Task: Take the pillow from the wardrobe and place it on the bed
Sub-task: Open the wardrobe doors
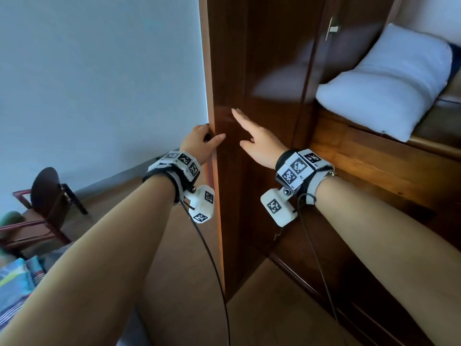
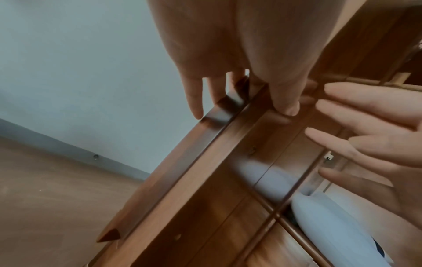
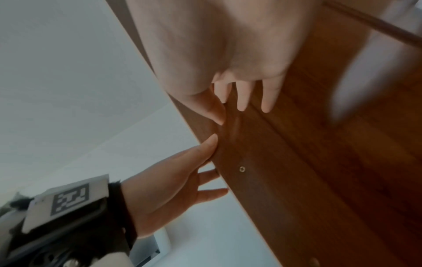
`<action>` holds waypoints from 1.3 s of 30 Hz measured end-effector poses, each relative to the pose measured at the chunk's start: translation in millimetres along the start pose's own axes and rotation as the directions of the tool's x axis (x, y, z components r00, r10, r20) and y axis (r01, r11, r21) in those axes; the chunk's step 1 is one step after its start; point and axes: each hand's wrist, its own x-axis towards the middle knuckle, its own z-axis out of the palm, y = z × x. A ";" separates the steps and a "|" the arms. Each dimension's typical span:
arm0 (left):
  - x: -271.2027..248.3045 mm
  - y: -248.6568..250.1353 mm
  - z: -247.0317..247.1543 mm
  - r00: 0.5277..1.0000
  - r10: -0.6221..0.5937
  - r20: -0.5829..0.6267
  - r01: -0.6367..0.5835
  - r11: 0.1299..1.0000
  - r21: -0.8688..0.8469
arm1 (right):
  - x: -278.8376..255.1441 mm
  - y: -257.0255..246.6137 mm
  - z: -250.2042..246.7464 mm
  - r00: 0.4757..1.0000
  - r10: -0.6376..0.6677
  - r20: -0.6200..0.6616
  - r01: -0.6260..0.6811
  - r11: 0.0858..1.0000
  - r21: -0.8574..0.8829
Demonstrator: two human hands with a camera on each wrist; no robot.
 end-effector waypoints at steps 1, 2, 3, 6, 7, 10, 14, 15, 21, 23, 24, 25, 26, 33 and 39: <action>7.5 -6.9 -3.3 1.000 -0.006 0.002 0.006 1.000 -0.008 | 5.8 2.3 0.6 1.000 0.017 -0.027 -0.017 1.000 0.007; 14.6 -13.4 -6.6 1.000 -0.009 0.009 0.009 1.000 -0.012 | 10.4 5.8 0.9 0.998 0.031 -0.054 -0.030 0.999 0.015; 22.1 -19.4 -8.9 1.000 -0.010 0.008 0.010 1.000 -0.017 | 13.8 9.9 0.9 0.996 0.044 -0.077 -0.043 0.999 0.020; 40.5 -33.8 -10.7 0.999 -0.014 -0.039 0.013 1.000 -0.024 | 13.9 25.1 1.7 0.992 0.084 -0.098 -0.082 0.996 0.025; 45.5 -37.5 -10.1 0.998 -0.026 -0.056 0.024 0.999 -0.034 | 12.7 30.8 2.1 0.991 0.096 -0.095 -0.094 0.995 0.022; 58.5 -46.0 -6.3 0.991 -0.077 -0.106 0.066 0.993 -0.101 | 12.1 45.8 -1.2 0.987 0.122 -0.105 -0.122 0.993 0.004; 64.0 -50.8 1.1 0.982 -0.071 -0.177 0.054 0.994 -0.099 | 16.0 60.8 -10.5 0.984 0.134 -0.117 -0.133 0.991 0.016; 63.6 -51.8 3.4 0.978 -0.065 -0.197 0.049 0.995 -0.085 | 16.5 64.4 -13.1 0.984 0.133 -0.117 -0.132 0.991 0.020; 47.7 -29.2 16.3 0.931 -0.182 -0.316 0.172 0.983 -0.059 | 14.0 86.4 -33.3 0.988 0.093 -0.123 -0.090 0.995 0.033; 41.8 -11.1 22.1 0.884 -0.223 -0.410 0.201 0.975 -0.095 | 10.3 92.8 -43.3 0.992 0.066 -0.112 -0.063 0.998 0.029; 38.7 -1.0 25.0 0.846 -0.220 -0.486 0.200 0.975 -0.094 | 7.3 95.8 -50.4 0.993 0.047 -0.109 -0.044 0.999 0.028; 36.9 9.4 26.7 0.796 -0.208 -0.568 0.195 0.977 -0.084 | 4.3 97.8 -58.8 0.993 0.026 -0.112 -0.024 0.999 0.025; 35.4 17.4 26.3 0.740 -0.203 -0.641 0.195 0.977 -0.085 | 2.4 99.6 -65.1 0.992 0.012 -0.125 -0.009 1.000 0.023; 31.0 125.3 70.6 0.539 -0.076 -0.839 0.013 0.997 -0.082 | -28.8 137.3 -159.5 0.964 -0.012 -0.264 0.032 0.997 0.071; 65.7 183.3 150.7 0.796 -0.023 -0.605 -0.083 0.986 -0.147 | -44.5 178.8 -216.4 0.885 0.119 -0.450 -0.073 0.990 0.117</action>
